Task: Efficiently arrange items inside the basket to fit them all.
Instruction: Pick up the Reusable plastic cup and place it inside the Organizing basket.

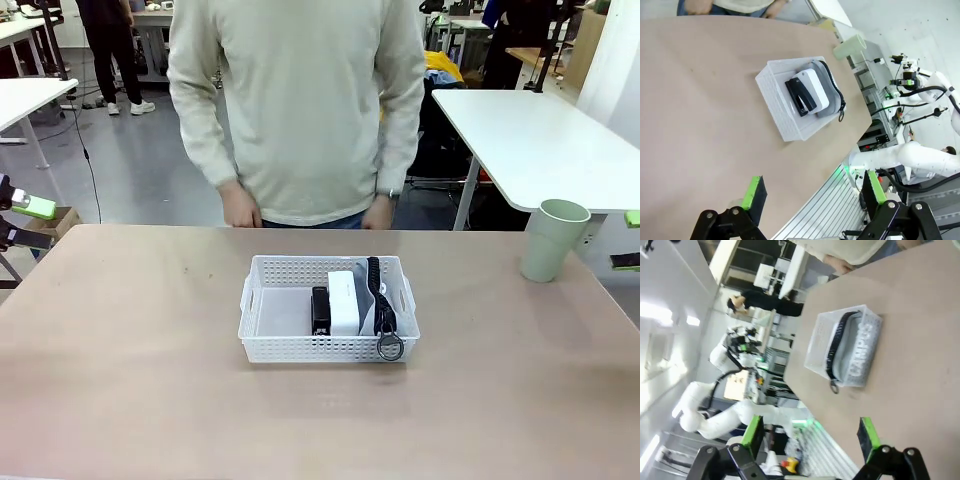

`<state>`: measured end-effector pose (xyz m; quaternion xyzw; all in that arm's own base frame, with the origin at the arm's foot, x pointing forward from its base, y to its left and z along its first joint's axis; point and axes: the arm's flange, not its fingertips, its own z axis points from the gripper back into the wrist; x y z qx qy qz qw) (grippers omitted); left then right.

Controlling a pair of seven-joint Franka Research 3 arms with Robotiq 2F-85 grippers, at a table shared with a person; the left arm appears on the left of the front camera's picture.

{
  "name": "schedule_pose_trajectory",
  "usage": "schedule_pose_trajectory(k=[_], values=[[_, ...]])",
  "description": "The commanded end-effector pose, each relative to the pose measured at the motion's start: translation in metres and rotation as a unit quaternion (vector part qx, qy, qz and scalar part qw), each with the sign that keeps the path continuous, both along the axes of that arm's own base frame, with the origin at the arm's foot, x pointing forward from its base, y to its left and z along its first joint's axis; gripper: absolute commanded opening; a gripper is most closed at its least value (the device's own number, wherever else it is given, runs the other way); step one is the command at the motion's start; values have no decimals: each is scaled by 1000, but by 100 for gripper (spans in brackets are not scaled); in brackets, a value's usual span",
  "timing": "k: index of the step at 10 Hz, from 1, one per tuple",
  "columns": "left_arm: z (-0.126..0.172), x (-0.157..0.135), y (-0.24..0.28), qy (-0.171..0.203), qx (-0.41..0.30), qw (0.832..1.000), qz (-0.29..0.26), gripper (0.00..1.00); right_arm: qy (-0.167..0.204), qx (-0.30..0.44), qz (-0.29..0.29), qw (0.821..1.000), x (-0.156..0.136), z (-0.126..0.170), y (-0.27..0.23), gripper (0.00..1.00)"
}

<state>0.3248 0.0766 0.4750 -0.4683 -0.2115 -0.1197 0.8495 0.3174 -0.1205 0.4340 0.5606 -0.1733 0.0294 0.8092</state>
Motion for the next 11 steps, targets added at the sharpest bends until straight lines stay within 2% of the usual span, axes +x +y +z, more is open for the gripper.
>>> schedule_pose_trajectory(k=[1, 2, 3, 4, 5, 6, 7, 8, 9, 11], values=[[1, -2, 2, -3, -3, 1000, -6, 100, -213, -125, -10, 969, 21, -16, -43, 100], [1, -2, 2, -3, -3, 1000, -6, 100, -346, -211, -24, 914, 23, -26, -63, 100], [1, -2, 2, -3, -3, 1000, -6, 100, -419, -325, -74, 844, 21, -34, -62, 100], [1, -2, 2, -3, -3, 1000, -6, 100, -451, -399, -90, 793, 18, -40, -62, 100], [1, -2, 2, -3, -3, 1000, -6, 100, -465, -462, -113, 747, 15, -43, -70, 100], [1, -2, 2, -3, -3, 1000, -6, 100, -406, -474, -175, 762, 11, -39, -90, 100], [1, -2, 2, -3, -3, 1000, -6, 100, -296, -270, 31, 916, 18, -28, -82, 100], [1, -2, 2, -3, -3, 1000, -6, 100, -332, -324, -5, 886, 14, -29, -95, 100], [1, -2, 2, -3, -3, 1000, -6, 100, -290, -409, 58, 863, 12, -35, -93, 100], [1, -2, 2, -3, -3, 1000, -6, 100, -338, -441, 75, 828, 38, -85, -114, 100]])
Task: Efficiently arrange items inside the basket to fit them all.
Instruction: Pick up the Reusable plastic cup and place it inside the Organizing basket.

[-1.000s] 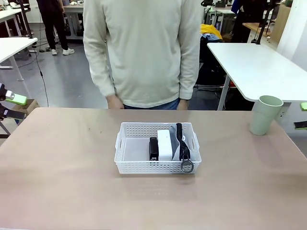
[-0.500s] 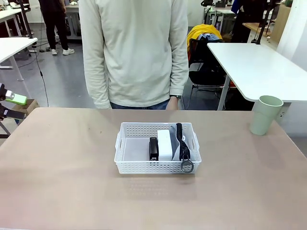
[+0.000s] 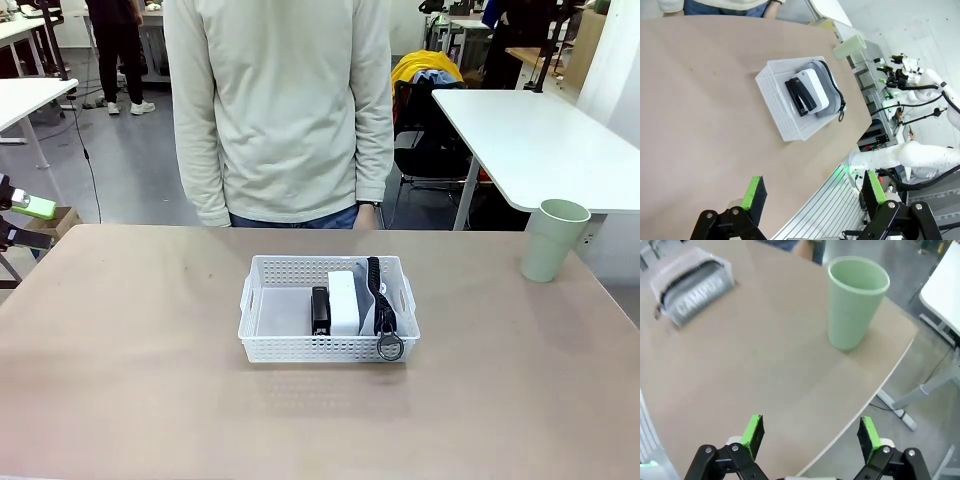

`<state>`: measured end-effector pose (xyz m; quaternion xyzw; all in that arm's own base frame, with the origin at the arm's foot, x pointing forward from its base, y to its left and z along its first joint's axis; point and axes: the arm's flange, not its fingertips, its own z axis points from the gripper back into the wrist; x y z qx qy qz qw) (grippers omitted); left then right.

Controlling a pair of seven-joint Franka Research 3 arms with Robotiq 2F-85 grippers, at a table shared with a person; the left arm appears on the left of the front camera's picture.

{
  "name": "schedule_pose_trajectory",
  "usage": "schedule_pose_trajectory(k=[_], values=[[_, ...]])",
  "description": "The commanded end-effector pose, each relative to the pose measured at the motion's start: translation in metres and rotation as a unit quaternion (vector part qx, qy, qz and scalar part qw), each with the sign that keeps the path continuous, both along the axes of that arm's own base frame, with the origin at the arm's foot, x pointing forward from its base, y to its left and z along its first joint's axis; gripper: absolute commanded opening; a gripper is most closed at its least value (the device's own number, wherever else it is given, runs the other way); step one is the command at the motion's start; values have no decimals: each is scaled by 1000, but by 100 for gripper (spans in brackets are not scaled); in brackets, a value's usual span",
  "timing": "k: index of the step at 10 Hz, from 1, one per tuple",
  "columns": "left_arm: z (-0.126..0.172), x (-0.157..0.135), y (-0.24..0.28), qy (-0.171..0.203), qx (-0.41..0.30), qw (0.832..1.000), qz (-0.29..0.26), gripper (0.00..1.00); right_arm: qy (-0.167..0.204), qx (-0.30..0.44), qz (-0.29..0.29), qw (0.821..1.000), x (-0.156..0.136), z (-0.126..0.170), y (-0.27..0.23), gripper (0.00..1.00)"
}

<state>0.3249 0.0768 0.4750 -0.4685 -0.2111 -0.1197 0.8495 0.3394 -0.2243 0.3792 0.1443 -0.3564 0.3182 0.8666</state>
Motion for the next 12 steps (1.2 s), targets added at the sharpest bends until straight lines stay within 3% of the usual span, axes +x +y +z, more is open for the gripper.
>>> schedule_pose_trajectory(k=[1, 2, 3, 5, 6, 7, 8, 9, 10, 12], values=[[1, -2, 2, -4, -3, 1000, -6, 100, -35, -86, 40, 995, 25, -51, -15, 100], [1, -2, 2, -4, -3, 1000, -6, 100, -55, -100, 53, 992, 37, -70, -15, 100], [1, -2, 2, -4, -3, 1000, -6, 100, -74, -74, 100, 989, 52, -84, -13, 100], [1, -2, 2, -4, -3, 1000, -6, 100, -132, -39, 135, 981, 73, -102, -8, 100], [1, -2, 2, -4, -3, 1000, -6, 100, -82, -11, 129, 988, 78, -101, -8, 100], [1, -2, 2, -4, -3, 1000, -6, 100, -81, -70, 114, 988, 57, -82, 2, 100], [1, -2, 2, -4, -3, 1000, -6, 100, -88, -42, 124, 987, 69, -89, 4, 100], [1, -2, 2, -4, -3, 1000, -6, 100, -122, -32, 163, 979, 83, -95, 14, 100], [1, -2, 2, -4, -3, 1000, -6, 100, -139, -4, 156, 978, 96, -107, 15, 100], [1, -2, 2, -4, -3, 1000, -6, 100, -136, 37, 155, 978, 112, -122, 11, 100]])
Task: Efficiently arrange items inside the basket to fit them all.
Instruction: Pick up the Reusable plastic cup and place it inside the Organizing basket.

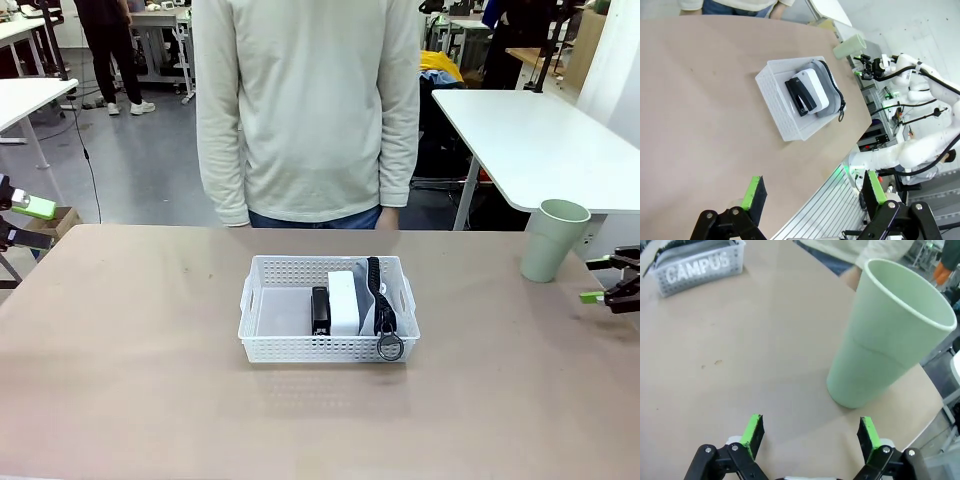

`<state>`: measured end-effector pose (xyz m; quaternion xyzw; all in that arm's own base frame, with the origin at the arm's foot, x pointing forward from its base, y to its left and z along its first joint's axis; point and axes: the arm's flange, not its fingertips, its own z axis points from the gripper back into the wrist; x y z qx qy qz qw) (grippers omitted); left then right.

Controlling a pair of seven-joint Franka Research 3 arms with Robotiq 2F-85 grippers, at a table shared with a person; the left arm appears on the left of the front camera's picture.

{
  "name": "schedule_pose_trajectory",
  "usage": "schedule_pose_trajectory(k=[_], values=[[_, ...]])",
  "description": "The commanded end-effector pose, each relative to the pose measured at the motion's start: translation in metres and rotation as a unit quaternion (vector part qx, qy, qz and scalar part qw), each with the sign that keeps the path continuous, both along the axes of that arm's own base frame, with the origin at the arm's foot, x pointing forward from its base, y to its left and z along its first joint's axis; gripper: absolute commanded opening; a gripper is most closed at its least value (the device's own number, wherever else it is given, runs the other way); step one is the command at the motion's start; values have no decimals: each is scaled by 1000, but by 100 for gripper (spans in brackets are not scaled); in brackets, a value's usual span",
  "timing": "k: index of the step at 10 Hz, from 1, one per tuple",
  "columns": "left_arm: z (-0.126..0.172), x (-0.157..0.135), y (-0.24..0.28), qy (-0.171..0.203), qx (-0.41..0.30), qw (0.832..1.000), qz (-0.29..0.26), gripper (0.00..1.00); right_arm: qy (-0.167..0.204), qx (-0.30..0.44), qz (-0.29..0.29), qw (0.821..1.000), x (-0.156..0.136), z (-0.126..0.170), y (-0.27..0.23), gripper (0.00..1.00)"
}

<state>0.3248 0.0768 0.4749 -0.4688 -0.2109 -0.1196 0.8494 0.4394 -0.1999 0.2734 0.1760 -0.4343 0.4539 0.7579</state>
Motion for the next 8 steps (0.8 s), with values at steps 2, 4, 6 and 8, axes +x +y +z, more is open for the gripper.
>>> schedule_pose_trajectory(k=[2, 4, 6, 8], values=[[1, -2, 2, -4, -3, 1000, -6, 100, -7, 31, -14, 999, 27, -27, -18, 100], [1, -2, 2, -4, -3, 1000, -6, 100, -10, 55, -19, 998, 36, -34, -21, 100], [1, -2, 2, -4, -3, 1000, -6, 100, -10, 66, -40, 997, 49, -48, -25, 100], [1, -2, 2, -4, -3, 1000, -6, 100, 3, 88, -47, 995, 65, -60, -28, 100]])
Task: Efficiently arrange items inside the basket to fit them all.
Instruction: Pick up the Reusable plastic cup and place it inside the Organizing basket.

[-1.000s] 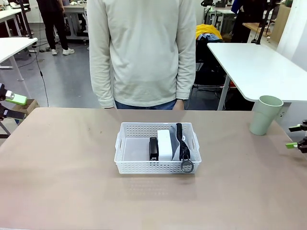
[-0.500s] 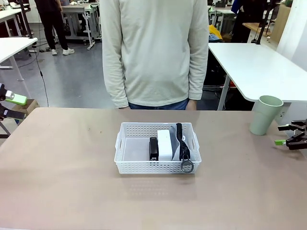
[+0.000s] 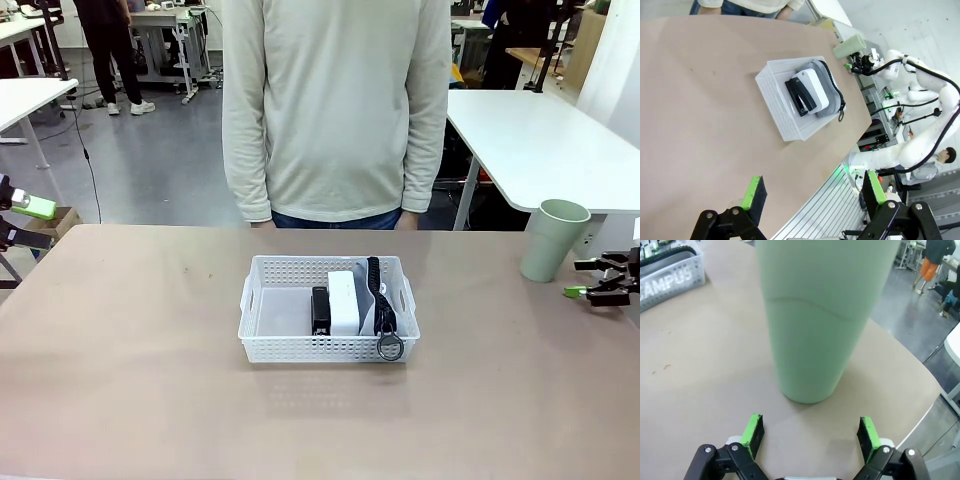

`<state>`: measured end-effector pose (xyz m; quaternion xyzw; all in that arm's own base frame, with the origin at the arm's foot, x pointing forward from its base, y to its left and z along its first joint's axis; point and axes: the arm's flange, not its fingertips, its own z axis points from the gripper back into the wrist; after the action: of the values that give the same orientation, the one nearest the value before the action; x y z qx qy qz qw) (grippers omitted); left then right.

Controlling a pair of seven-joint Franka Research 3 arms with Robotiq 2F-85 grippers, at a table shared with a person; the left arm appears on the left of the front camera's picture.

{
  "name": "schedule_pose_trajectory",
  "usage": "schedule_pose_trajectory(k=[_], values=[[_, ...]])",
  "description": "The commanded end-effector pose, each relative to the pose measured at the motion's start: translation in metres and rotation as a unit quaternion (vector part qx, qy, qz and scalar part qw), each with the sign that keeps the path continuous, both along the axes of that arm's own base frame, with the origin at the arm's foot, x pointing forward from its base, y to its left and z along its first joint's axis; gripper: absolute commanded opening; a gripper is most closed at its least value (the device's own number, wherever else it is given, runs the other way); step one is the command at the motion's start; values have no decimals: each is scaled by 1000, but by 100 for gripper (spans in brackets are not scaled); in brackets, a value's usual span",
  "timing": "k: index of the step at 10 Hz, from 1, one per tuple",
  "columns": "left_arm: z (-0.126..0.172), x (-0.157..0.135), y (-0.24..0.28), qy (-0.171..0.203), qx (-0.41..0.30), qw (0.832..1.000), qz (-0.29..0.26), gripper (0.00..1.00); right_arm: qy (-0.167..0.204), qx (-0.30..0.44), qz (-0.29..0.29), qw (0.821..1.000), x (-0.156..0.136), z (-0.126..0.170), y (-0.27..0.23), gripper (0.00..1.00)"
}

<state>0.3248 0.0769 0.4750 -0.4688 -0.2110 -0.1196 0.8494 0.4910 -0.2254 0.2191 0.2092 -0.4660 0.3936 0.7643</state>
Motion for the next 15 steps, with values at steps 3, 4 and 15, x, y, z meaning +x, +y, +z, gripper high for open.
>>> schedule_pose_trajectory(k=[3, 4, 15], values=[[1, -2, 2, -4, -3, 1000, -6, 100, 3, 41, 3, 999, 26, -13, 5, 100], [1, -2, 2, -4, -3, 1000, -6, 100, 1, 57, 5, 998, 30, -15, 9, 100], [1, -2, 2, -4, -3, 1000, -6, 100, -43, 203, 21, 978, 53, -19, 35, 100]])
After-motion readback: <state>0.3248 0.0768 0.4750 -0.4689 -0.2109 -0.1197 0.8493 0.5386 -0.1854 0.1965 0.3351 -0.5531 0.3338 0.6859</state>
